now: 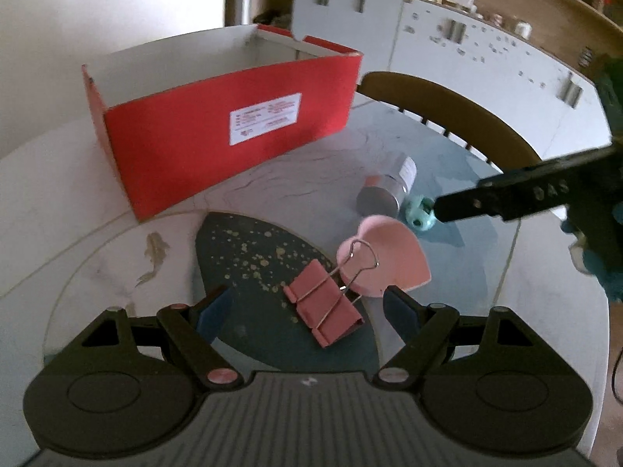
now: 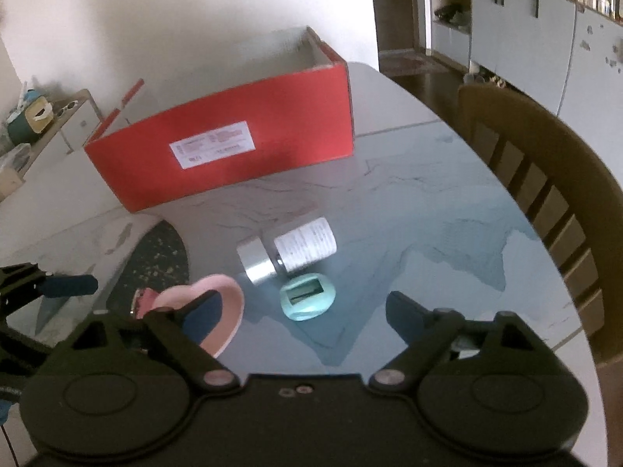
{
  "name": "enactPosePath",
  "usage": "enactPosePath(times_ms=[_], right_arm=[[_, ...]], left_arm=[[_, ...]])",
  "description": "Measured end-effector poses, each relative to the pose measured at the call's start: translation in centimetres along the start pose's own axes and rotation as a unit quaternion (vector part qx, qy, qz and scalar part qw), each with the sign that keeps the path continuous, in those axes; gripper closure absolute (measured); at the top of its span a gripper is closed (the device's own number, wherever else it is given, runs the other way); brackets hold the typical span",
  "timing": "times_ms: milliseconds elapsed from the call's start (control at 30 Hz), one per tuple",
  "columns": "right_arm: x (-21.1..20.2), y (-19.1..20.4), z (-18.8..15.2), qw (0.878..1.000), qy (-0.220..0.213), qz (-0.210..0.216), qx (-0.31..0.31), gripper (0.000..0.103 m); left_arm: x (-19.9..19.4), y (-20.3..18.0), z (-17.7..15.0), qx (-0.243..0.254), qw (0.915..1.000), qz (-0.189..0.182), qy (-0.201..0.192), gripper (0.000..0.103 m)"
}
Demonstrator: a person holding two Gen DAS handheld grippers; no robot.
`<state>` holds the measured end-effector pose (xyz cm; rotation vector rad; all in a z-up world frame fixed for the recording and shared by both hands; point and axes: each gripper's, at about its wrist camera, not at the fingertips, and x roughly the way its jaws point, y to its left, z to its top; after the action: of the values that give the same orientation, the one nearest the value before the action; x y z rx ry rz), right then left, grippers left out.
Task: Organize rigid objects
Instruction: 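Grasp the pink binder clip with the left tool while the right tool grasps the teal timer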
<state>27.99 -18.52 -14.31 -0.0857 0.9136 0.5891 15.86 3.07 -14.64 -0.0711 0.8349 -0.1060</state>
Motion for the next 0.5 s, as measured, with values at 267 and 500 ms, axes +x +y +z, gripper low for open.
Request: enactPosePath(times_ms=[267, 500], right_arm=[[1.7, -0.1, 0.0, 1.0, 0.025, 0.0, -0.003, 0.019], [2.8, 0.0, 0.2, 0.999, 0.033, -0.003, -0.003, 0.022]], left_arm=[[0.9, 0.4, -0.1, 0.051, 0.9976, -0.046, 0.01, 0.019], [2.4, 0.7, -0.1, 0.09, 0.9935, -0.065, 0.024, 0.019]])
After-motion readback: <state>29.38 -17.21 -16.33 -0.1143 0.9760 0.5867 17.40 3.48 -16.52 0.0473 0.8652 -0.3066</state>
